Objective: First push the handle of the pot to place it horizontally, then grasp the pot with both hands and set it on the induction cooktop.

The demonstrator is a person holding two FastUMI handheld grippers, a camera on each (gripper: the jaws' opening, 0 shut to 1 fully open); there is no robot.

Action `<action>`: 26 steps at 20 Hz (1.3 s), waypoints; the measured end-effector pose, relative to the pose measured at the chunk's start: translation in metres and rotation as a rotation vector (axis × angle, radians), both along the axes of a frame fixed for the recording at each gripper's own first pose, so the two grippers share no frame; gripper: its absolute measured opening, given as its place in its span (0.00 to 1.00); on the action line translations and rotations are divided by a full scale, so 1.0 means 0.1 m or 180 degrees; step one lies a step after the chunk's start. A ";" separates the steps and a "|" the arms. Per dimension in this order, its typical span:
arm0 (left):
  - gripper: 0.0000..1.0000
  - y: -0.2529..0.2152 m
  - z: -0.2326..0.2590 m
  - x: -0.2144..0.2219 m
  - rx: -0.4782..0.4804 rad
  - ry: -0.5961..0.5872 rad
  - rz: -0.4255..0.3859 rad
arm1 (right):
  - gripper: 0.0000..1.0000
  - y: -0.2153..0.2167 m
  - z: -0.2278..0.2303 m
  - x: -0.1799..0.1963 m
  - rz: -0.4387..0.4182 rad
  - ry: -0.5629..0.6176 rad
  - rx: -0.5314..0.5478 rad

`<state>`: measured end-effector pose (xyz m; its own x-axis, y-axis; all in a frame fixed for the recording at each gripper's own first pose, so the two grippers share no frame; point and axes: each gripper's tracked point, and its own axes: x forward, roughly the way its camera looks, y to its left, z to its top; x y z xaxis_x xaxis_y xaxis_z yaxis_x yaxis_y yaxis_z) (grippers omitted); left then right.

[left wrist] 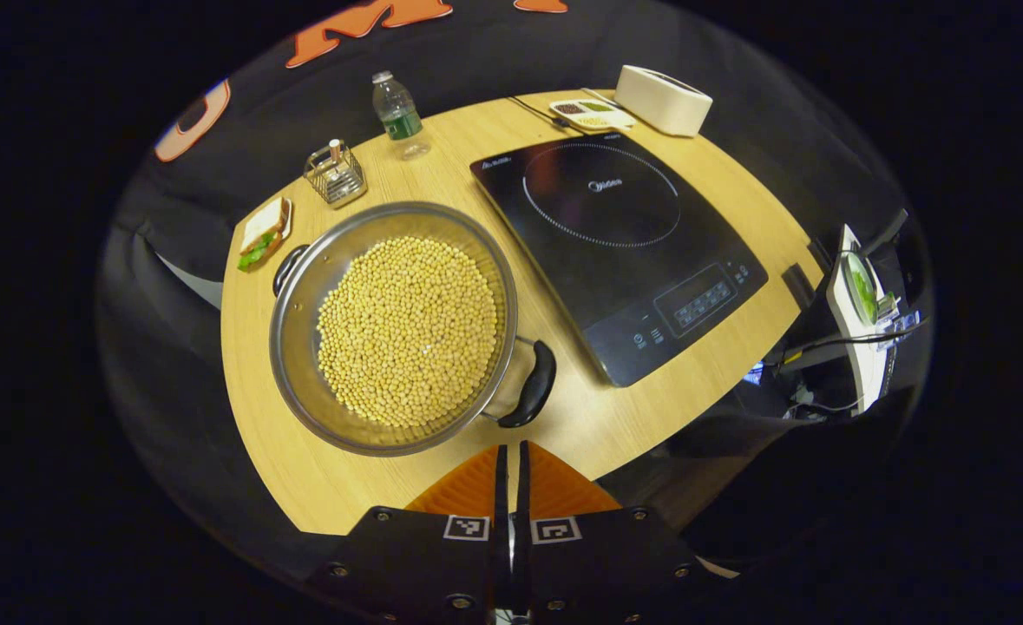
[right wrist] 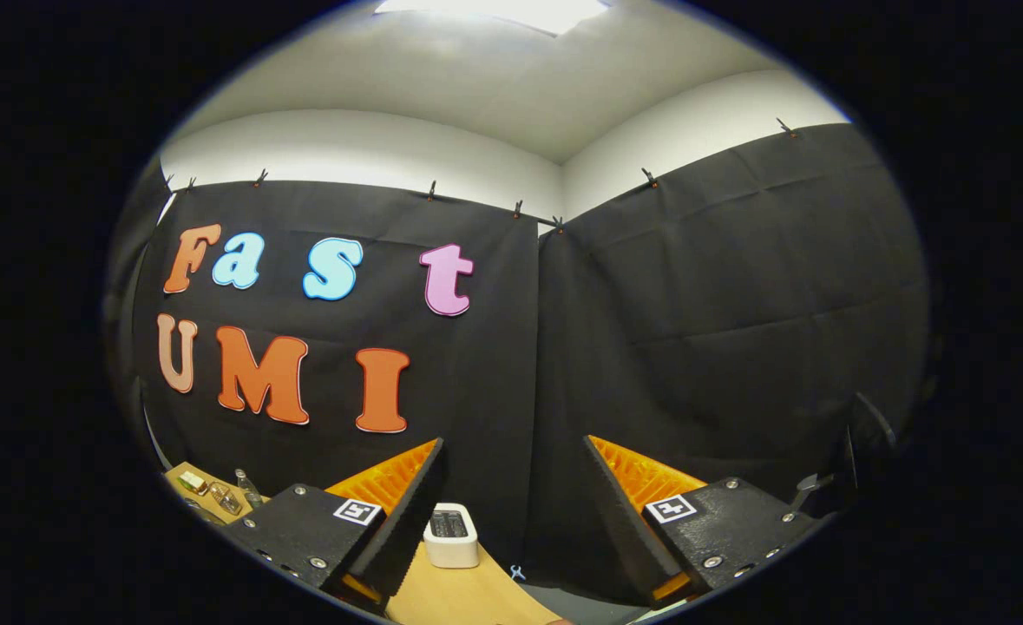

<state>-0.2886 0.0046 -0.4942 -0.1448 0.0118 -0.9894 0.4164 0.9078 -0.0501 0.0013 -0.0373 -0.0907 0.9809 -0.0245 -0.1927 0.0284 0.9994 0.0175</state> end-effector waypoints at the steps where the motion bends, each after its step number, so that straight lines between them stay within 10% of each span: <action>1: 0.02 0.01 -0.07 -0.08 -0.0032 0.0104 -0.0003 | 0.95 0.05 0.01 0.00 -0.0004 0.0019 -0.0031; 7: 0.03 0.21 -0.52 -0.25 0.0063 0.0400 -0.0326 | 0.95 0.18 0.05 -0.13 -0.0058 0.0088 -0.0319; 26: 0.02 -0.53 -0.87 0.21 -0.0255 0.0386 -0.0151 | 0.95 -0.24 -0.11 -0.58 -0.0512 0.0428 -0.0446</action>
